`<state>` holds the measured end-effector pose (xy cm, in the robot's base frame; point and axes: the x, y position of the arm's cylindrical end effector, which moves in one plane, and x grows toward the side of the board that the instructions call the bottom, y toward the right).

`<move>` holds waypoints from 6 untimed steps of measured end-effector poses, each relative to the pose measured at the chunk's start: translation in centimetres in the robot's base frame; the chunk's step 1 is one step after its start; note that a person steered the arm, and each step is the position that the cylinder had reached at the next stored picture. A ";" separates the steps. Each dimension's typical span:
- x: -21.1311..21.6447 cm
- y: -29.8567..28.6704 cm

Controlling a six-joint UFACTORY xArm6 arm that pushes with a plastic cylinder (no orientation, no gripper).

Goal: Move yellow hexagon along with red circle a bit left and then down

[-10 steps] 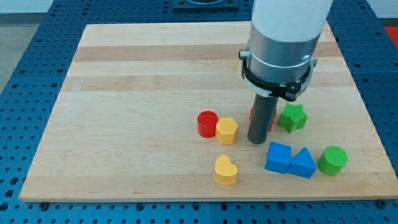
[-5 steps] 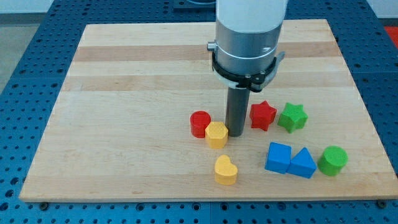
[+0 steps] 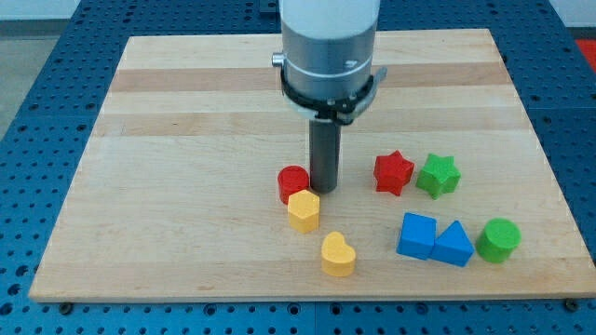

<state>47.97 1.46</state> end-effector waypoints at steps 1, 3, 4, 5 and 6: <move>-1.8 -1.0; -1.8 -3.3; -0.1 -3.3; 1.9 -3.3; 1.9 -3.3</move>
